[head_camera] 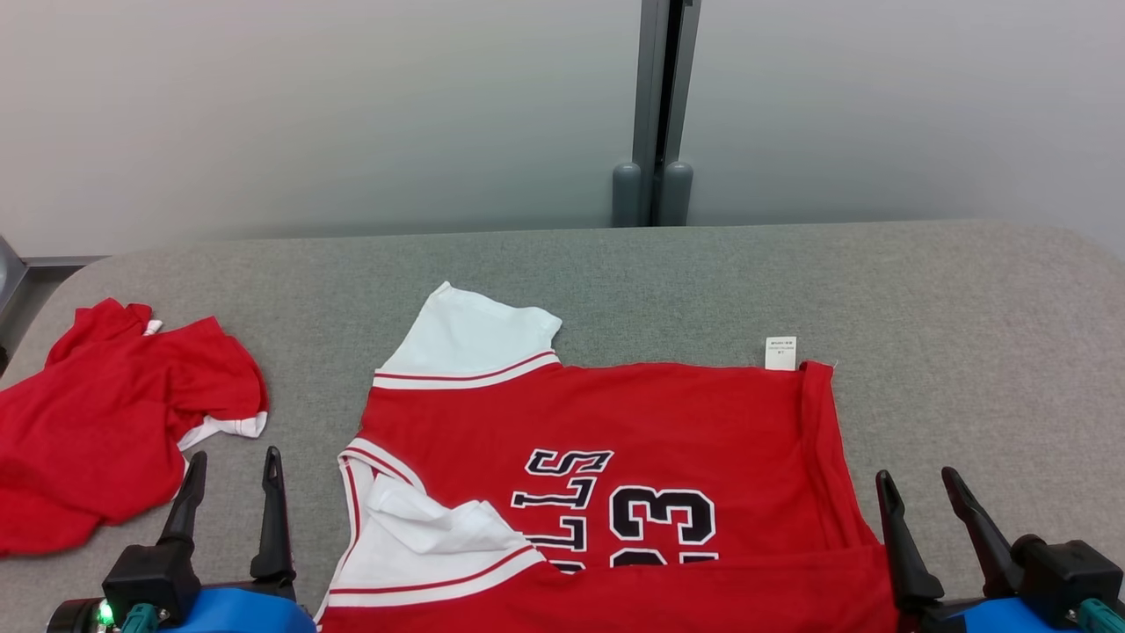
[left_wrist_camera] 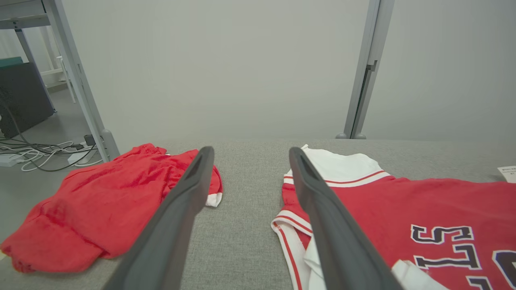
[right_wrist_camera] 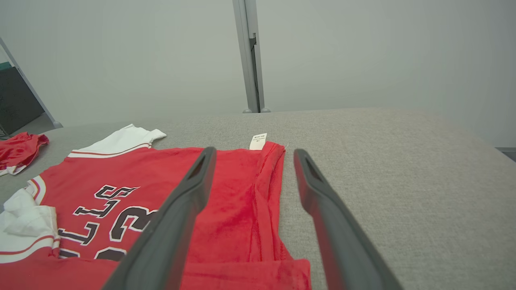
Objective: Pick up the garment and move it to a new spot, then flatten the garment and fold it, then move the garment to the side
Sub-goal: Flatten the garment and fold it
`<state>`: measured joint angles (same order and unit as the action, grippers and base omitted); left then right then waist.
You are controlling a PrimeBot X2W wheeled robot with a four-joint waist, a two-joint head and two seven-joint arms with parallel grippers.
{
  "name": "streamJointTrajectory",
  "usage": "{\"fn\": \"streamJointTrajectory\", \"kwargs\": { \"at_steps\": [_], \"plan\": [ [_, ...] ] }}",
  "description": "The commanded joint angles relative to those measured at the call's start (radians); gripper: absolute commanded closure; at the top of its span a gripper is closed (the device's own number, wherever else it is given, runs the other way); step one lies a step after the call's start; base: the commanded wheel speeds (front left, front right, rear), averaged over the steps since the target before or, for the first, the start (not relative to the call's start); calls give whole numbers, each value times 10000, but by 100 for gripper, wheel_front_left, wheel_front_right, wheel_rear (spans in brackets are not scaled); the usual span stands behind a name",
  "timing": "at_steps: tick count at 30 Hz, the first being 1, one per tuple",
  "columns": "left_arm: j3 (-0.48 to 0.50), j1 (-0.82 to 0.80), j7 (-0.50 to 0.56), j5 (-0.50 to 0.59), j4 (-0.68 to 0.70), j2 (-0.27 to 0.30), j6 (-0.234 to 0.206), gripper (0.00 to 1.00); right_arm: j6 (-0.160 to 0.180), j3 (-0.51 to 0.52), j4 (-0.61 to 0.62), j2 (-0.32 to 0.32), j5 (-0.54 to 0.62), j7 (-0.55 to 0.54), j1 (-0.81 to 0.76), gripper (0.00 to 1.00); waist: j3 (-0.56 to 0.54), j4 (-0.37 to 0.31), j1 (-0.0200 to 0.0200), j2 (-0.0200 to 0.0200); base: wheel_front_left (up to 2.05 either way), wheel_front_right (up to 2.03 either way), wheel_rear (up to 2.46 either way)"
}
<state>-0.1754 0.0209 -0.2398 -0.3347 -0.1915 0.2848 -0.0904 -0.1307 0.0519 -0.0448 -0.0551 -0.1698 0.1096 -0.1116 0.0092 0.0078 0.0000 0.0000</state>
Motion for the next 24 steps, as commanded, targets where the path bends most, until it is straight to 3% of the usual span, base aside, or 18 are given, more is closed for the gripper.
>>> {"fn": "streamJointTrajectory", "kwargs": {
  "at_steps": [1, 10, 17, 24],
  "plan": [
    [-18, -83, -57, -29, -21, 69, -40, 0, -1, 42, -23, 32, 0, 3, 3, 0, 21, -3, 0, 0, 0, 0, 0],
    [-18, -1489, 242, -33, -93, 398, 282, 0, -1, 152, -99, -406, 109, -181, 1223, 0, 553, -77, 0, 0, 0, 0, 0],
    [-277, -4495, 1092, 169, -591, 993, 1096, 0, -1, -151, -230, -1131, 179, -978, 3493, 0, 1678, -347, 0, 0, 0, 0, 0],
    [-835, -7694, 2089, 137, -1758, 1190, 1874, 0, -1, -811, -515, -1557, 83, -1664, 5553, 0, 3196, -820, 0, 0, 0, 0, 0]
  ]
}}
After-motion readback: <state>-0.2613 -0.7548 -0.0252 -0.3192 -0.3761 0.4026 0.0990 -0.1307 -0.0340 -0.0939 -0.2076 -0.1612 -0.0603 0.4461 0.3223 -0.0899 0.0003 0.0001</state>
